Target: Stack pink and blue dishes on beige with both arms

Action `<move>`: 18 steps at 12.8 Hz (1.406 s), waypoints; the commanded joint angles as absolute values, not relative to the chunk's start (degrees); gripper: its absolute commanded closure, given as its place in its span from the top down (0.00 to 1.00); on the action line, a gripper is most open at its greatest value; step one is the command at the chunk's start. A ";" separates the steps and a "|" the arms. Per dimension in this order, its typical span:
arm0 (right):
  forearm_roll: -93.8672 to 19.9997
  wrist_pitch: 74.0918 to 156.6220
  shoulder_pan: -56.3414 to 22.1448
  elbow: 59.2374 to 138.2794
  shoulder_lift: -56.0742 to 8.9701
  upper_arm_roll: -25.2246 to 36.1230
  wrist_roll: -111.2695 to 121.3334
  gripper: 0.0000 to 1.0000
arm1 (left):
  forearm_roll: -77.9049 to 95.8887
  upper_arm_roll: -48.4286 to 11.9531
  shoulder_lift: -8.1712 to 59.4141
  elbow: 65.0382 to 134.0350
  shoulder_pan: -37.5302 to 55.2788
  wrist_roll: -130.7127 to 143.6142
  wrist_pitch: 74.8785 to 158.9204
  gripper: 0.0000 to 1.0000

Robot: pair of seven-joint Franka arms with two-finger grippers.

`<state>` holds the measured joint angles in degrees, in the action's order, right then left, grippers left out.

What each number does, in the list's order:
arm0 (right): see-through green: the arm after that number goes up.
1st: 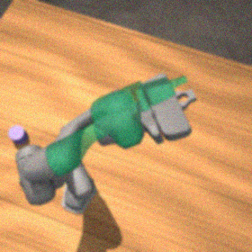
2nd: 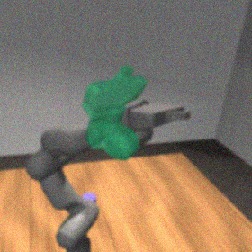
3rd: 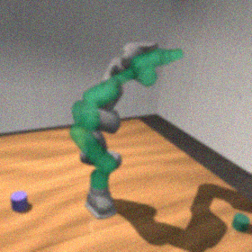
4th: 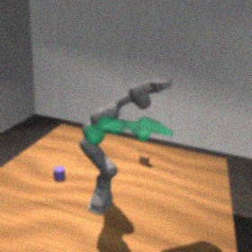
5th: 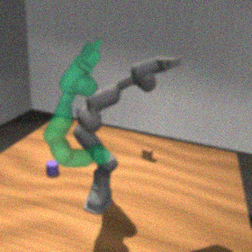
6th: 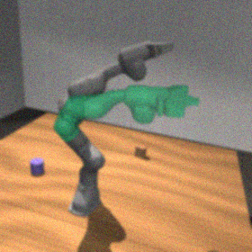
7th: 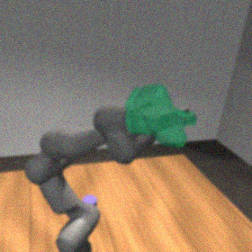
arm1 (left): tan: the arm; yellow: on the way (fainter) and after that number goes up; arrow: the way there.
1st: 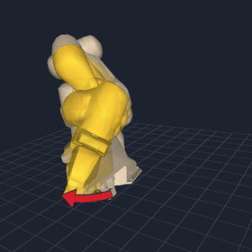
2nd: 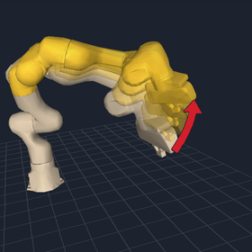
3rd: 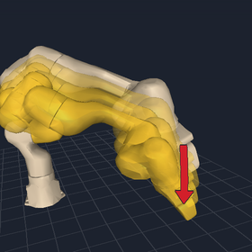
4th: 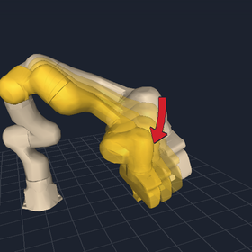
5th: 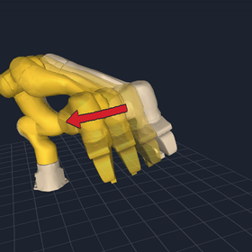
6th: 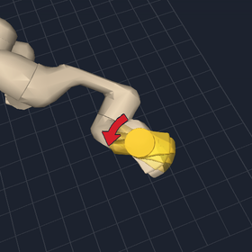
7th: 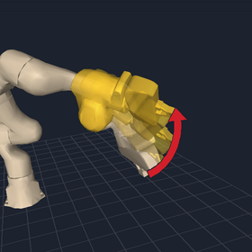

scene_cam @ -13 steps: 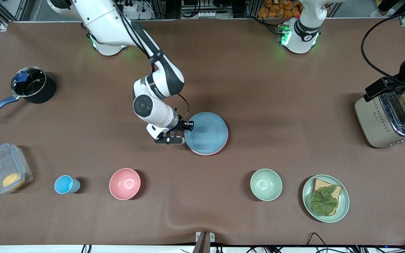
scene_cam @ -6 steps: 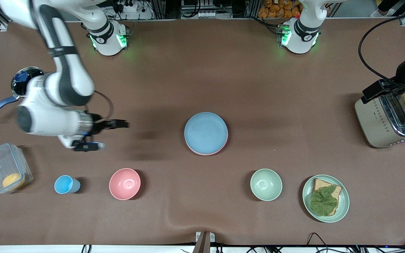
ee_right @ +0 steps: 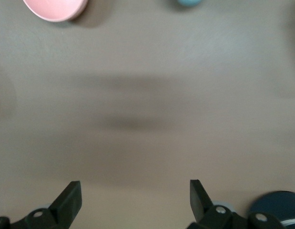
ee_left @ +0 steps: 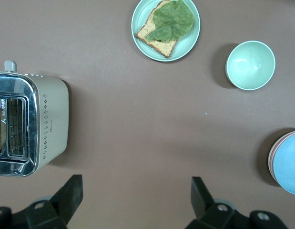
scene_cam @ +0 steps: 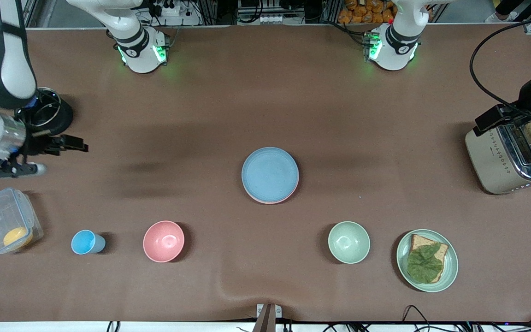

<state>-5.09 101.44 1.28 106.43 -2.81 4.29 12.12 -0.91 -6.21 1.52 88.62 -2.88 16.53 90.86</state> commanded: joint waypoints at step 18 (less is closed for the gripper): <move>0.35 90.88 -0.18 97.03 6.50 2.29 -5.36 1.00 | -0.35 -5.36 1.05 88.86 -3.08 9.60 91.05 1.00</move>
